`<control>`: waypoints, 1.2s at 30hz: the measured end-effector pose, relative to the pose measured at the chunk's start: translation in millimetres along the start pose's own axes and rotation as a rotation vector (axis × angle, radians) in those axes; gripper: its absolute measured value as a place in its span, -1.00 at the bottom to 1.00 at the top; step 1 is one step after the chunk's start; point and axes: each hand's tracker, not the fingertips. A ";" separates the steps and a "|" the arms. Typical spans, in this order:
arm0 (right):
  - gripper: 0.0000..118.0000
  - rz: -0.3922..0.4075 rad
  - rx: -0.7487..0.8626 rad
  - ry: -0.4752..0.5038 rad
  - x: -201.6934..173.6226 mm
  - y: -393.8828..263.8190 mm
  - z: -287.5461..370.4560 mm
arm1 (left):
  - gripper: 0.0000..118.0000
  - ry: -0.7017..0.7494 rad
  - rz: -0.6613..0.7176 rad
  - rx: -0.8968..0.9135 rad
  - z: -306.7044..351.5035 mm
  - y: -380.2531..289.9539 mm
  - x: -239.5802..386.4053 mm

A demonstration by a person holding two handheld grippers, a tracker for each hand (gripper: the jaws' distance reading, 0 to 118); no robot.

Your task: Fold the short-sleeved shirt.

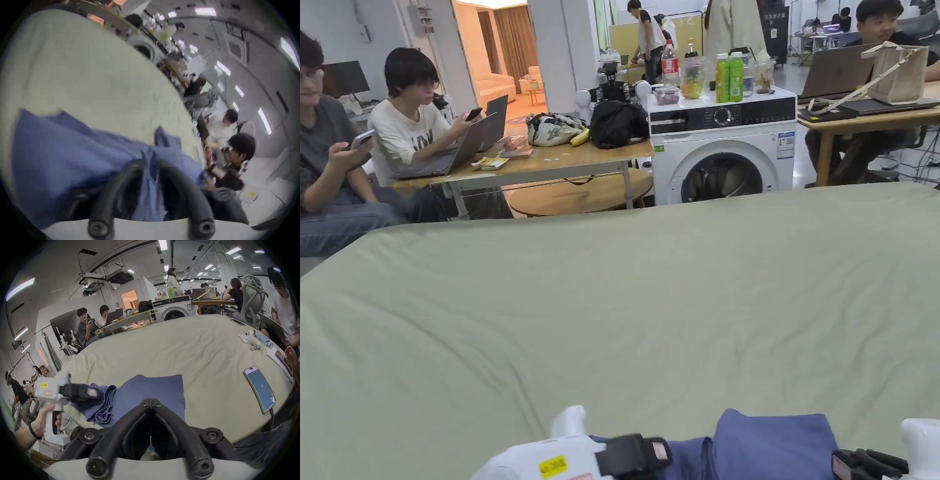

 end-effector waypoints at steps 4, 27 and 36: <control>-1.00 -0.024 -0.003 0.013 2.5 0.4 -3.0 | 0.13 -0.021 0.085 0.159 65.5 29.0 -22.7; -1.00 -0.080 0.034 0.003 13.4 -2.6 -1.9 | -0.83 0.207 -0.048 0.330 143.2 36.6 9.1; -1.00 -0.092 0.053 0.013 7.9 -7.5 11.9 | -0.82 0.199 -0.390 -0.074 -40.4 -11.1 99.4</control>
